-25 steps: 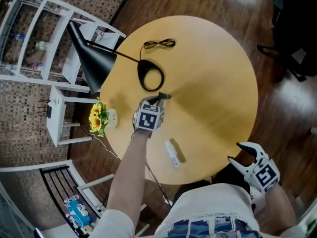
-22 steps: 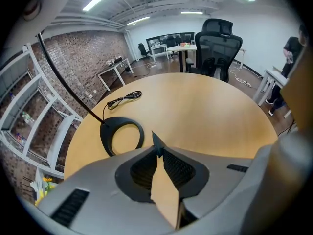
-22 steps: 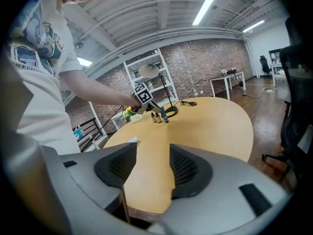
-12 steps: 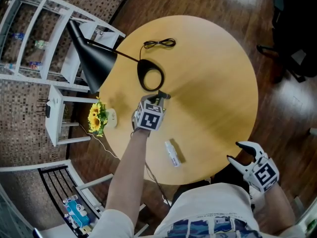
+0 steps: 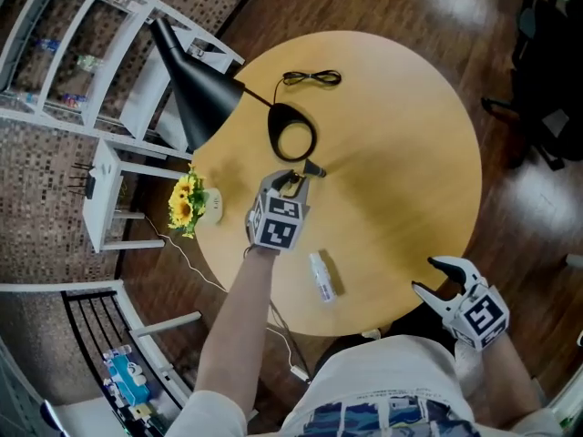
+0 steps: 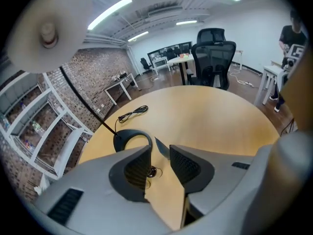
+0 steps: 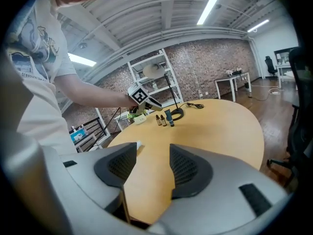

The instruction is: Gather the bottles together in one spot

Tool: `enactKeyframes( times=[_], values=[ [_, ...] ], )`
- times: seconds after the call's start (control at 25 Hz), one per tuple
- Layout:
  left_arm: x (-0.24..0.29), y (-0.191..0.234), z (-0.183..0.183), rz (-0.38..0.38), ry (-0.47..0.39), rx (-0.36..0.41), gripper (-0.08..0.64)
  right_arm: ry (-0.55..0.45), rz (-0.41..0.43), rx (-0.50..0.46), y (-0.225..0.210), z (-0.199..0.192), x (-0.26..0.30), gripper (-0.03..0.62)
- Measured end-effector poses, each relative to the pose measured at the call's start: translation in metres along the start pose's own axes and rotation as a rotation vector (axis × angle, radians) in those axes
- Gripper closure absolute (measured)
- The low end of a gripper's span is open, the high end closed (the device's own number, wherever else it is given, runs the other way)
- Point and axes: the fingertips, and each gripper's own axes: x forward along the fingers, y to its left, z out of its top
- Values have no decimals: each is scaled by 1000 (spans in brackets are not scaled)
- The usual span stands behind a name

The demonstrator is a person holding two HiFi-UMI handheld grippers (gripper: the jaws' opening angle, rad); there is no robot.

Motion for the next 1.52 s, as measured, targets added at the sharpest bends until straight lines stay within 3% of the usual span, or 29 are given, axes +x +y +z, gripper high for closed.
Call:
enactKeyframes(
  times=[0.2, 0.4, 0.52, 0.64, 0.8, 0.96, 1.52],
  values=[
    [-85, -3, -8, 1, -182, -174, 433, 0, 23, -72, 36, 9, 19, 356],
    [-181, -33, -56, -6, -325, -393, 423, 42, 50, -156, 74, 20, 26, 356],
    [-240, -55, -103, -2, -394, -555, 422, 45, -14, -184, 101, 19, 21, 355],
    [-291, -75, -153, 21, -431, -645, 420, 21, -121, -221, 121, 26, 13, 356],
    [-346, -103, -215, 42, -433, -665, 417, 5, -221, -228, 162, 23, -5, 356],
    [-386, -132, -255, 42, -442, -679, 414, -12, -309, -236, 197, 14, -29, 356],
    [-473, -220, -317, 11, -456, -659, 411, -20, -446, -212, 307, -53, -112, 356]
  ],
)
